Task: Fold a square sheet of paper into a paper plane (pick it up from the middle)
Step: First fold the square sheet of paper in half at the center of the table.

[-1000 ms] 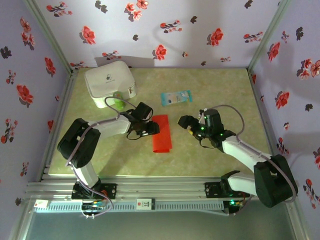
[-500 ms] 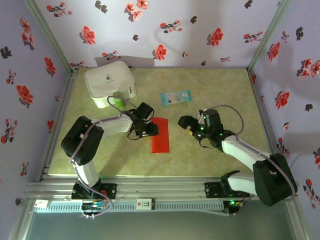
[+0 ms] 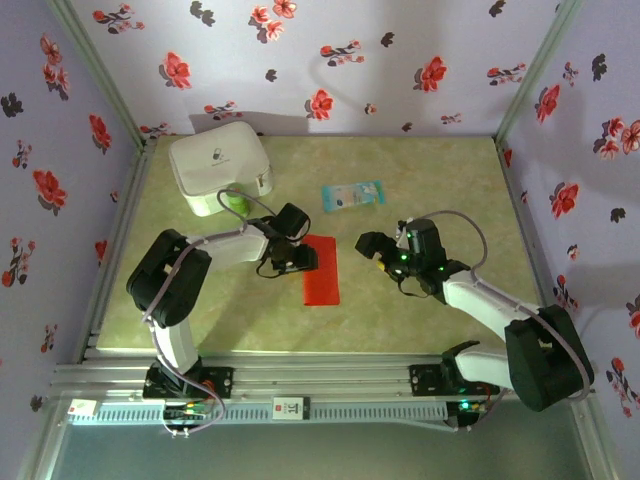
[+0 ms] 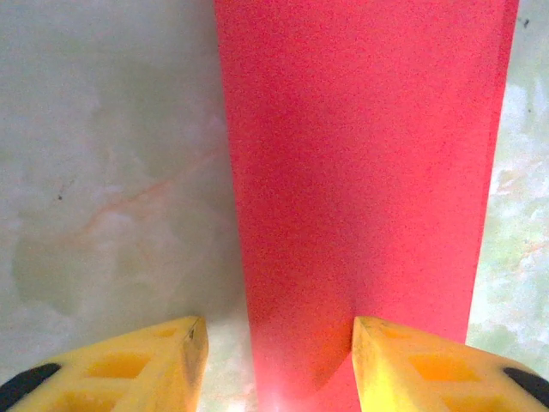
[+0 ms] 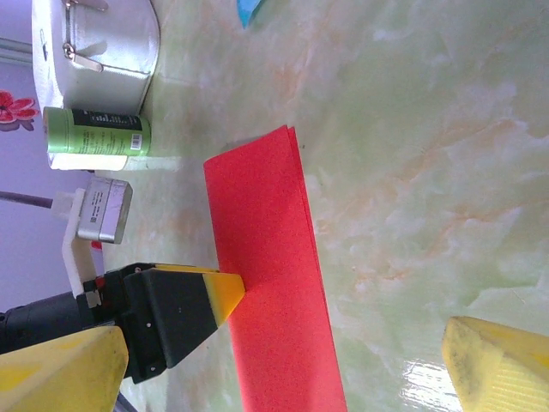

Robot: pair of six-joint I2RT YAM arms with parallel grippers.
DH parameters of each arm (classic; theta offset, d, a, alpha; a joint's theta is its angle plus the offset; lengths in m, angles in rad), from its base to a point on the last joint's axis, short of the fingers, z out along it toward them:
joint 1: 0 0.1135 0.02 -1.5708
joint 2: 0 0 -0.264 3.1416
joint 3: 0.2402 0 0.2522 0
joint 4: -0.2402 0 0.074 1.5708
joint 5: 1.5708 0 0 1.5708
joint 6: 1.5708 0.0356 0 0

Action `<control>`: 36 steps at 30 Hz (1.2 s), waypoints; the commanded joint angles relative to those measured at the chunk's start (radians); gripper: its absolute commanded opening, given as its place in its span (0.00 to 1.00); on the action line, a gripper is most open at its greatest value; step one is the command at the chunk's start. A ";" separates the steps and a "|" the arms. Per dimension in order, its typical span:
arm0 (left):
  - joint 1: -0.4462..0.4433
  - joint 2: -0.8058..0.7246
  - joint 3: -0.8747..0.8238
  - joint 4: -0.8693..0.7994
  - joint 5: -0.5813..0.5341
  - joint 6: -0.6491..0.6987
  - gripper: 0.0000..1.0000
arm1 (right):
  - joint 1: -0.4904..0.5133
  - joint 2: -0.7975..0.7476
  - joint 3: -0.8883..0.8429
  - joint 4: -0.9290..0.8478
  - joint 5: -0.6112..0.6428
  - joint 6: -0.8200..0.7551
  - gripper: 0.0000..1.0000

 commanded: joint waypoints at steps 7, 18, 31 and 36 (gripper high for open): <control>0.005 0.052 0.042 -0.079 -0.011 0.074 0.48 | 0.006 -0.004 -0.018 0.015 -0.002 0.009 0.95; 0.005 0.080 0.060 -0.085 -0.011 0.076 0.48 | 0.006 -0.009 -0.018 0.008 -0.002 0.005 0.95; 0.005 0.110 0.052 -0.055 -0.013 0.086 0.49 | 0.006 -0.016 -0.018 -0.013 0.008 0.004 0.95; 0.004 0.119 0.044 -0.036 -0.013 0.074 0.49 | 0.007 -0.016 -0.018 -0.014 0.007 0.003 0.95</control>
